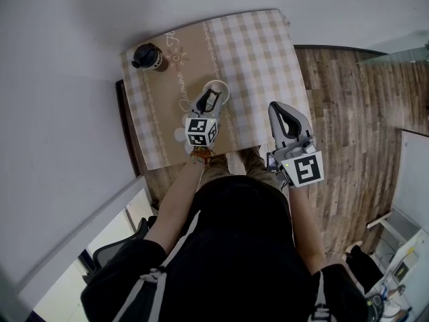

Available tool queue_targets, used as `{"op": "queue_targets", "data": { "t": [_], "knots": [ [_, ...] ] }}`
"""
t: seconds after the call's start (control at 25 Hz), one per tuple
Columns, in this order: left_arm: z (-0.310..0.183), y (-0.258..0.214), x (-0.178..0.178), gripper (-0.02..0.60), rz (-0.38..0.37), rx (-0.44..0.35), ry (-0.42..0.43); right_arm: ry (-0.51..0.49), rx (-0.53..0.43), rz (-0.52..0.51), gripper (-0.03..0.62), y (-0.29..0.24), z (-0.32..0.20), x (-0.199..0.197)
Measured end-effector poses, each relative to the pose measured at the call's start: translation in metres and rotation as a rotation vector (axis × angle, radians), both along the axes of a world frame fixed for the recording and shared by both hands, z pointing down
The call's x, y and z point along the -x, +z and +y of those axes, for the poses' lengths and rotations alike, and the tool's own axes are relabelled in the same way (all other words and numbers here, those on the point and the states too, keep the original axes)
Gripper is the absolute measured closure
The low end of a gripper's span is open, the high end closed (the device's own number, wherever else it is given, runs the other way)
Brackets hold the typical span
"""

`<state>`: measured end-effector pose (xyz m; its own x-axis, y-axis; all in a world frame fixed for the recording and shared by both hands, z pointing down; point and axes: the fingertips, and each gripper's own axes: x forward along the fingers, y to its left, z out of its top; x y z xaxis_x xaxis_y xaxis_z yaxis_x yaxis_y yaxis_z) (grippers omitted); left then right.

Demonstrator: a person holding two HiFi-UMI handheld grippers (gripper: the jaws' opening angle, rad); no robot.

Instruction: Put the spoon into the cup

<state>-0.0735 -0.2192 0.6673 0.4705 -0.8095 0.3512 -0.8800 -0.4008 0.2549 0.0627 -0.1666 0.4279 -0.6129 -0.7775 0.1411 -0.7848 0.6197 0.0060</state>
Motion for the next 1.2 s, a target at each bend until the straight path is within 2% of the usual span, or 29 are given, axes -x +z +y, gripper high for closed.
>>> {"op": "queue_targets", "data": {
  "t": [0.28, 0.48, 0.64, 0.84, 0.96, 1.08, 1.2],
  "knots": [
    [0.010, 0.007, 0.003, 0.364, -0.048, 0.027, 0.023, -0.008, -0.005, -0.007, 0.592, -0.001, 0.002, 0.002],
    [0.023, 0.007, 0.008, 0.364, -0.032, 0.071, 0.021, -0.016, -0.011, -0.001, 0.592, -0.001, 0.006, 0.002],
    [0.039, 0.013, 0.013, 0.360, -0.075, 0.119, 0.050, -0.021, -0.009, -0.017, 0.592, -0.003, 0.006, 0.005],
    [0.062, 0.021, 0.015, 0.353, -0.156, 0.140, 0.109, -0.047, -0.013, -0.026, 0.592, -0.004, 0.008, 0.011],
    [0.076, 0.021, 0.015, 0.351, -0.159, 0.163, 0.132, -0.063, -0.013, -0.028, 0.592, -0.005, 0.008, 0.015],
    [0.087, 0.006, 0.019, 0.351, -0.135, 0.139, 0.117, -0.084, -0.018, -0.029, 0.592, -0.006, 0.009, 0.019],
    [0.090, -0.024, 0.028, 0.353, -0.114, 0.067, 0.074, -0.100, -0.024, -0.035, 0.592, -0.008, 0.008, 0.022]
  ]
}}
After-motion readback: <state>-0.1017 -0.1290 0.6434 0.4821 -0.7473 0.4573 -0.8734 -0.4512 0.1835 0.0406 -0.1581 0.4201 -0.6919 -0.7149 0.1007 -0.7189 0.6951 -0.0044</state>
